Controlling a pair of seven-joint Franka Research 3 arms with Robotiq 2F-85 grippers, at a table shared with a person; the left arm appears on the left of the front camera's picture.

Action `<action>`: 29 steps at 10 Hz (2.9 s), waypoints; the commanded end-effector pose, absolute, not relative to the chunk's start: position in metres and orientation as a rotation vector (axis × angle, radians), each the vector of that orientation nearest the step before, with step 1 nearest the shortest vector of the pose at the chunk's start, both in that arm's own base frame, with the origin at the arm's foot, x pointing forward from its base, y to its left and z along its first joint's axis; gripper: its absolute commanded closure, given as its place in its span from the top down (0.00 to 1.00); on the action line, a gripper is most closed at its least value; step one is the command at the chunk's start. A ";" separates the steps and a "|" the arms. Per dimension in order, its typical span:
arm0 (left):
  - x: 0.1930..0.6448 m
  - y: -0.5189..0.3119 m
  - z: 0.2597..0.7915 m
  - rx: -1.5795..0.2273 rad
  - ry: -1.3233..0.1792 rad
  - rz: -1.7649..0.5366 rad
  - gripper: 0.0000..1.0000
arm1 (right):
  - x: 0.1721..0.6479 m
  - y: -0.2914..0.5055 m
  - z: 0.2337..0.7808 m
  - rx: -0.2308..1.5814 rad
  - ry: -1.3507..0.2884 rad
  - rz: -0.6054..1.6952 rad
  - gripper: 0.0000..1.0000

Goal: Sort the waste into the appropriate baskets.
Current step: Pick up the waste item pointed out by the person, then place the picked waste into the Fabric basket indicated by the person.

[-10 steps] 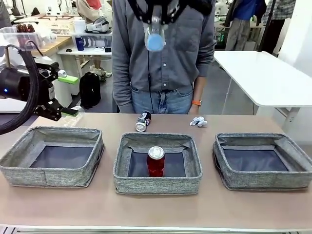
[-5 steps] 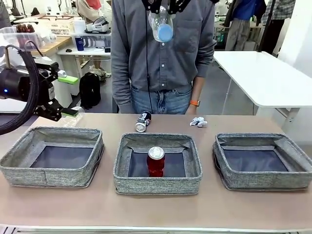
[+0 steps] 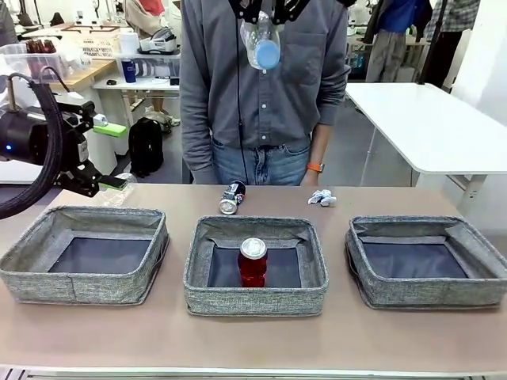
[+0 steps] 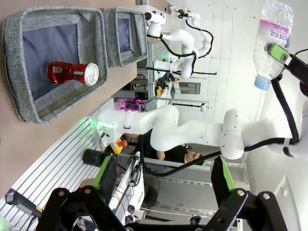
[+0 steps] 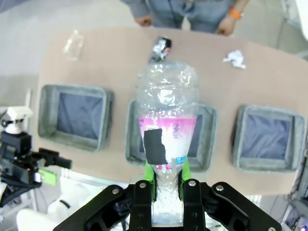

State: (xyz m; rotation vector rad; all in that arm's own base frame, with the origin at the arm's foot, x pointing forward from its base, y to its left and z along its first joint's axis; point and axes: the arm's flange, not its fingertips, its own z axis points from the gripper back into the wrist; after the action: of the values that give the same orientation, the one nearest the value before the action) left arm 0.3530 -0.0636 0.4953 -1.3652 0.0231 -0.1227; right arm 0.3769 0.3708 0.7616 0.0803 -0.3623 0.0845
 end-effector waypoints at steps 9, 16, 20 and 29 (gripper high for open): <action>0.351 -0.063 0.494 -1.366 0.011 -0.138 1.00 | 0.375 0.370 0.763 0.082 -0.367 0.084 0.22; 0.351 -0.063 0.494 -1.366 0.011 -0.138 1.00 | 0.375 0.370 0.763 0.082 -0.367 0.084 0.22; 0.351 -0.063 0.494 -1.366 0.011 -0.138 1.00 | 0.375 0.370 0.763 0.082 -0.367 0.084 0.22; 0.351 -0.063 0.494 -1.366 0.011 -0.138 1.00 | 0.376 0.259 0.694 0.119 -0.269 0.211 0.22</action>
State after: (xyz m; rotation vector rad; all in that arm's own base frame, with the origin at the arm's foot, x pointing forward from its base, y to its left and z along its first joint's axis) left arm 0.3531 -0.0632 0.4953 -1.3651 0.0223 -0.1220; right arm 0.3963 0.3041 0.7306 0.1142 -0.2745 0.1713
